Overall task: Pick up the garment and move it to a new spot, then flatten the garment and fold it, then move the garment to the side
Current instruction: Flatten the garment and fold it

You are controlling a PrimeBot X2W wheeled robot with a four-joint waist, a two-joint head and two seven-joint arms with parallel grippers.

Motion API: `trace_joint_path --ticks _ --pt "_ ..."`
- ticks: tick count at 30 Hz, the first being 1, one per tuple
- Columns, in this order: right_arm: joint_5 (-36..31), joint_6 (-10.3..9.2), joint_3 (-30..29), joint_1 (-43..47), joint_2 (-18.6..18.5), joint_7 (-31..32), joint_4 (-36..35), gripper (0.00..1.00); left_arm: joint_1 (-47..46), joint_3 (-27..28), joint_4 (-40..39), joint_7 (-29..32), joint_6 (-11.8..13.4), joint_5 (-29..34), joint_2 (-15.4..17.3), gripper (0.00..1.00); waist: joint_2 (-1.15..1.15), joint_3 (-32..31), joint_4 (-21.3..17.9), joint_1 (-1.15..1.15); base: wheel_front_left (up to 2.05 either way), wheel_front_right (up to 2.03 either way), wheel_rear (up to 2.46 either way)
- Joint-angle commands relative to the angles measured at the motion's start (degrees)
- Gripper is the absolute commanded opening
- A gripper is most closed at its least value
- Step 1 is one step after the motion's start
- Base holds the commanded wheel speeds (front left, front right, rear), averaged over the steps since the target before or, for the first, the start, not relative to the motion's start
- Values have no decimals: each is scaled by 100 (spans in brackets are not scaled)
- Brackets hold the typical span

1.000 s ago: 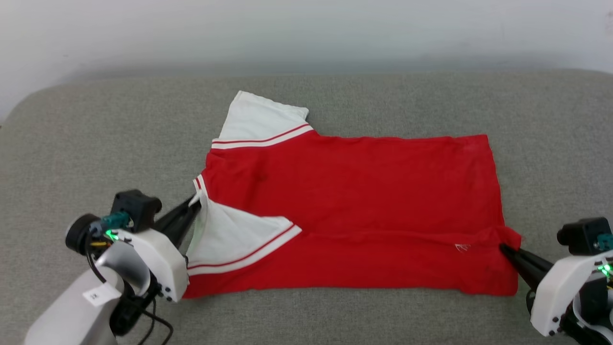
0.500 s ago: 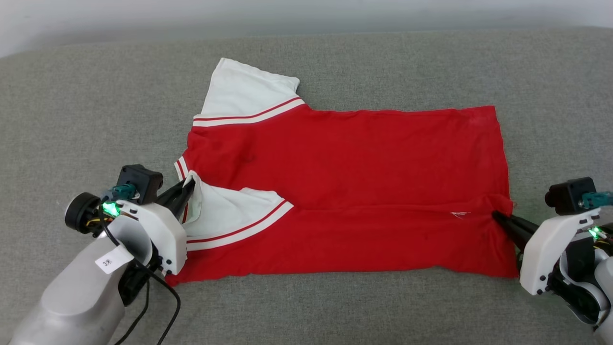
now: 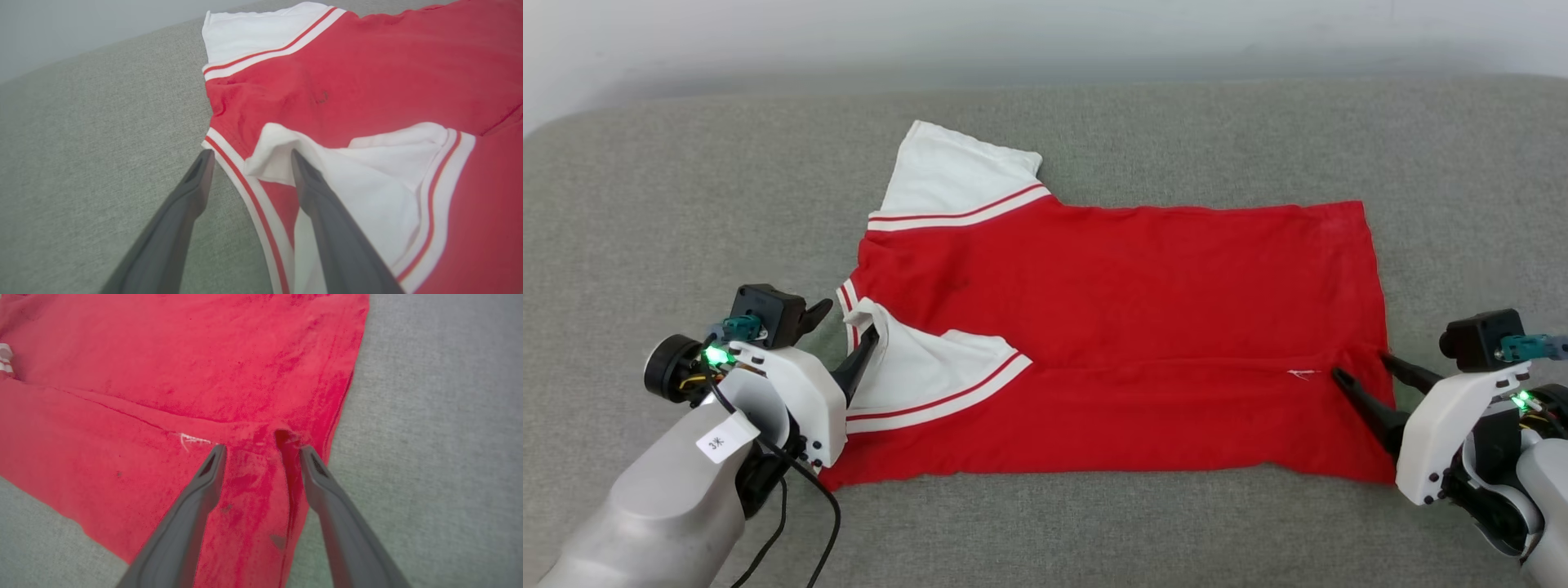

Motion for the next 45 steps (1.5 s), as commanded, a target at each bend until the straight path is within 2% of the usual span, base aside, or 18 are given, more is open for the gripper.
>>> trace_joint_path --ticks 1,5,11,20,27,34,45 --pt "29 -5 -1 14 -24 -42 -29 100 -55 -33 4 -17 -3 -39 4 100 0 -90 36 -1 0 0 0" --pt "116 -5 -40 173 -97 -180 -117 100 -261 -225 -98 196 -3 -155 176 100 0 -282 114 -1 0 0 0" --pt "150 -4 -130 379 -202 -234 -252 100 -614 -597 -486 1031 -3 -569 538 100 0 -508 216 -1 0 0 0" --pt "68 -5 -246 498 -129 -184 -361 100 -988 -1005 -1219 3231 -3 -1988 908 100 0 -644 258 -1 0 0 0" --pt "46 -5 -276 499 -65 -112 -403 100 -1077 -1430 -1317 4652 -4 -2517 1001 100 0 -649 227 -1 0 0 0" --pt "21 -4 -258 383 18 -58 -408 100 -951 -1702 -1077 5080 -4 -2607 874 100 0 -509 122 -1 0 0 0" --pt "39 -5 -189 196 100 -90 -337 100 -491 -2022 -675 4932 -5 -2769 569 100 0 -309 -14 -1 0 0 0"
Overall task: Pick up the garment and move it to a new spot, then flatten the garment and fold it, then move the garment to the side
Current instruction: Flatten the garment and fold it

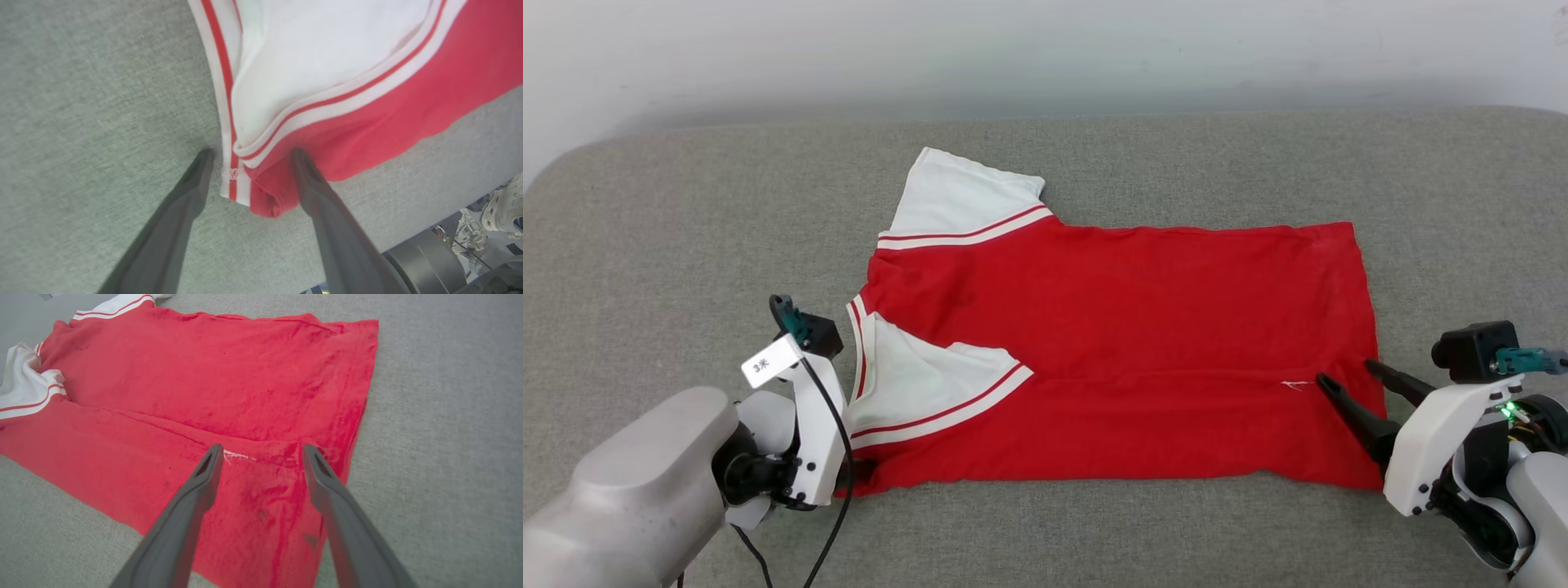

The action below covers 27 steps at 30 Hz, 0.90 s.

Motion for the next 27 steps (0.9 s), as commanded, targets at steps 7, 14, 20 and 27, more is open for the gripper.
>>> trace_joint_path --ticks 7,14,20,27 --pt "-57 -4 -3 -156 -144 -1 -77 100 126 -252 -246 -460 -5 175 56 0 0 -75 6 0 0 0 0" --pt "-215 -5 -39 -261 -627 389 -414 100 -90 -288 -623 -1028 -5 322 264 0 0 -235 105 0 0 0 0" --pt "-86 -5 85 -432 -1153 1719 -830 100 -208 -268 -883 -1363 -5 374 416 0 0 -302 120 0 0 0 0" --pt "239 -5 -40 -393 -1270 3055 -909 100 -286 -291 -1079 -1479 -5 472 424 0 0 -268 157 0 0 0 0"
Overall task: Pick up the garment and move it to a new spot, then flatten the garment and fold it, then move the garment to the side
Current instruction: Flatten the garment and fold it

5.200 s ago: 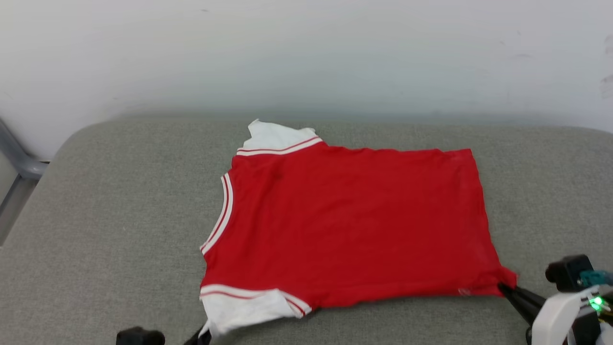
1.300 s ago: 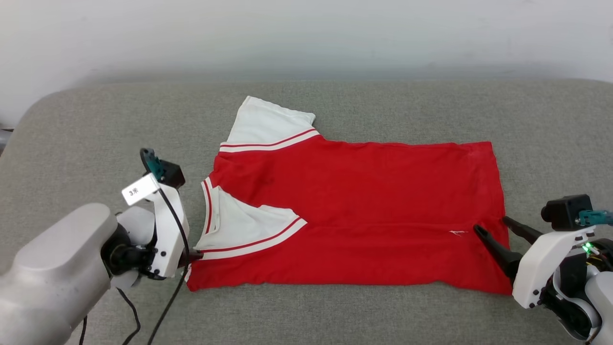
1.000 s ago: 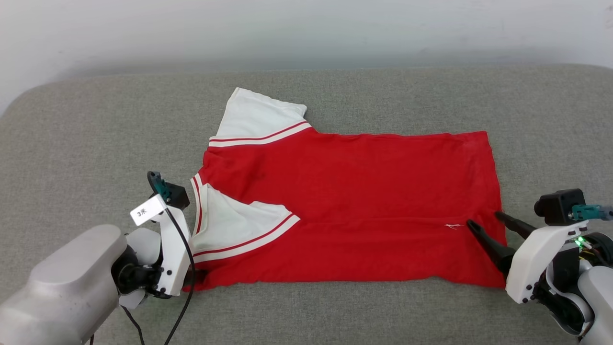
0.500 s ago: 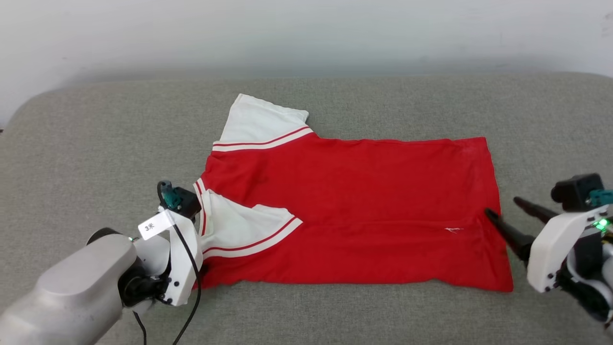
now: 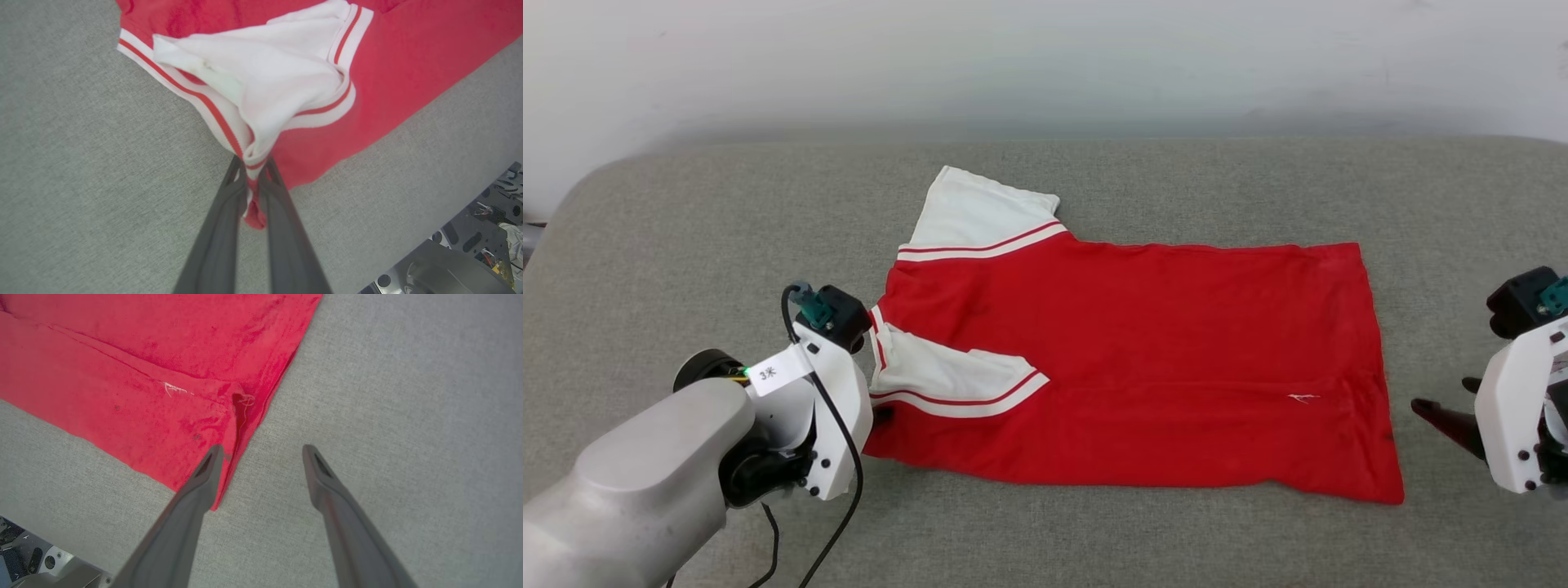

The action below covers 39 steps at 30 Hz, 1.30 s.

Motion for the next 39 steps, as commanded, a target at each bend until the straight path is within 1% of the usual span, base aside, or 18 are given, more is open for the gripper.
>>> trace_joint_path --ticks 1,4,8,13,15,19,20,21,22,28,32,35,39 --pt "22 -5 -10 51 51 23 22 100 -70 -11 -6 -30 -5 37 -25 0 0 14 13 0 0 0 0" --pt "12 -5 -60 184 239 231 153 100 -100 -25 -41 -53 -2 90 -87 0 0 82 74 0 0 0 0" --pt "-87 -5 -124 296 516 300 408 100 -157 -40 -57 -52 -2 166 -100 0 0 202 154 0 0 0 0" --pt "-174 -4 -141 409 886 221 839 100 -225 -46 -58 -98 -3 209 -104 0 0 351 243 0 0 0 0" --pt "-224 -4 -25 515 1037 221 1028 100 -219 -50 -39 -123 -3 214 -105 0 0 391 269 0 0 0 0" --pt "-190 -4 111 647 1209 126 1284 100 -166 -63 7 -182 -4 211 -124 0 0 432 302 0 0 0 0" --pt "-178 -3 138 643 1220 65 1301 76 -130 -68 16 -203 -4 204 -126 0 0 431 302 0 0 0 0" --pt "-172 -3 167 629 1202 -5 1301 28 -91 -75 28 -201 -4 184 -129 0 0 420 296 0 0 0 0" --pt "-160 -3 197 615 1167 -59 1287 0 -64 -81 40 -209 -4 162 -128 0 0 400 289 0 0 0 0" --pt "-86 -5 223 530 808 -415 1029 0 95 -91 113 -292 -4 94 -100 0 0 179 228 0 0 0 0" --pt "18 -5 191 557 636 -586 759 0 216 -101 89 -343 -4 46 -9 0 0 -8 197 0 0 0 0" --pt "83 -6 174 698 538 -651 566 0 365 -115 9 -394 -2 21 84 0 0 -147 178 0 0 0 0" --pt "144 -6 106 905 416 -648 319 0 598 -138 -213 -448 70 60 208 0 0 -279 170 0 0 0 0"
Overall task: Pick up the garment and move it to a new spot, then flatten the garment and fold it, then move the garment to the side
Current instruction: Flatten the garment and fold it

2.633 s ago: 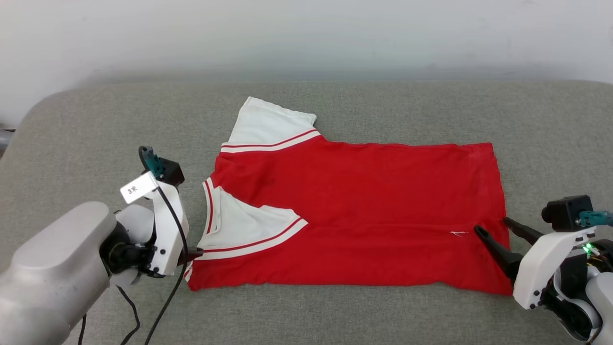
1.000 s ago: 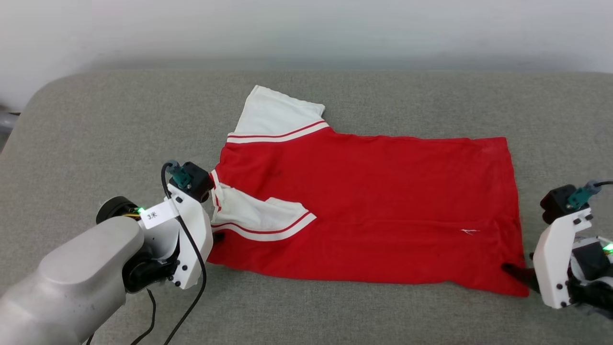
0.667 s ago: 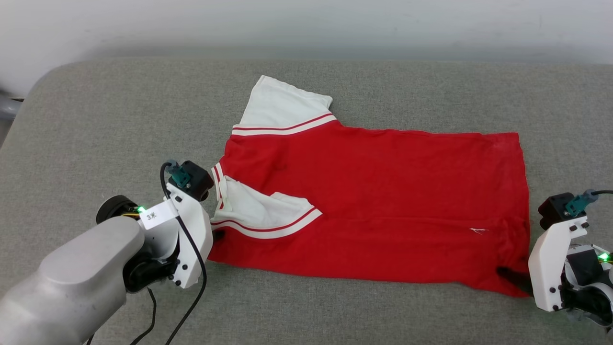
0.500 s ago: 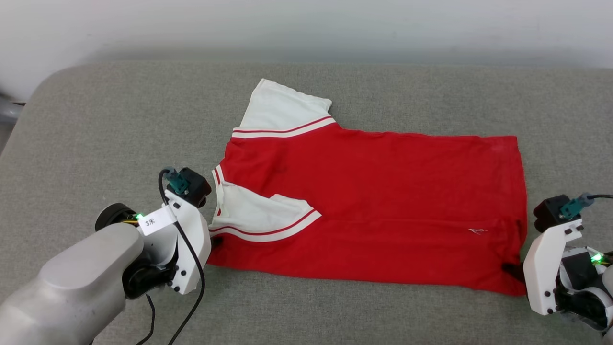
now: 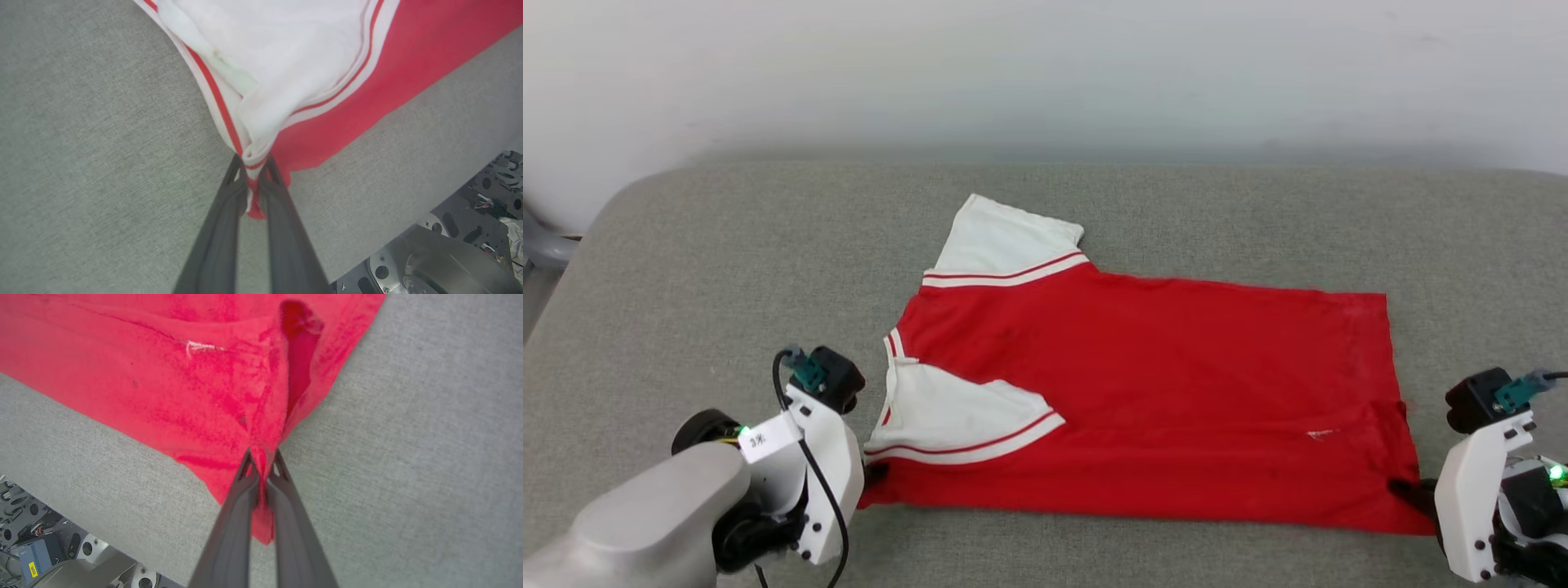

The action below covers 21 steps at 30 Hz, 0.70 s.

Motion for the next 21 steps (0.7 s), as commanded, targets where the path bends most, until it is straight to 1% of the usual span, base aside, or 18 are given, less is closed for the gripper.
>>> trace_joint_path --ticks 1,7,10,13,16,21 --pt "21 -7 -39 72 -45 5 -61 0 99 -14 -59 -22 37 -3 32 0 -1 -45 1 0 0 0 0" --pt "46 -7 -281 435 -218 148 -446 0 450 -37 -459 -59 215 -51 254 0 -1 -158 -4 0 0 0 0" --pt "11 -7 -453 572 -264 270 -494 0 596 -41 -596 -51 307 -92 325 0 -1 -153 -6 0 0 0 0" --pt "107 -7 -630 675 -139 431 -474 0 696 -48 -645 -43 344 -119 301 0 -1 -82 -3 0 0 0 0" --pt "38 -7 -742 742 -35 552 -400 0 756 -48 -588 -54 362 -177 232 0 -1 7 -1 0 0 0 0" --pt "-123 -7 -805 762 215 614 -141 0 820 -61 -311 -30 303 -178 112 0 -1 129 -9 0 0 0 0"
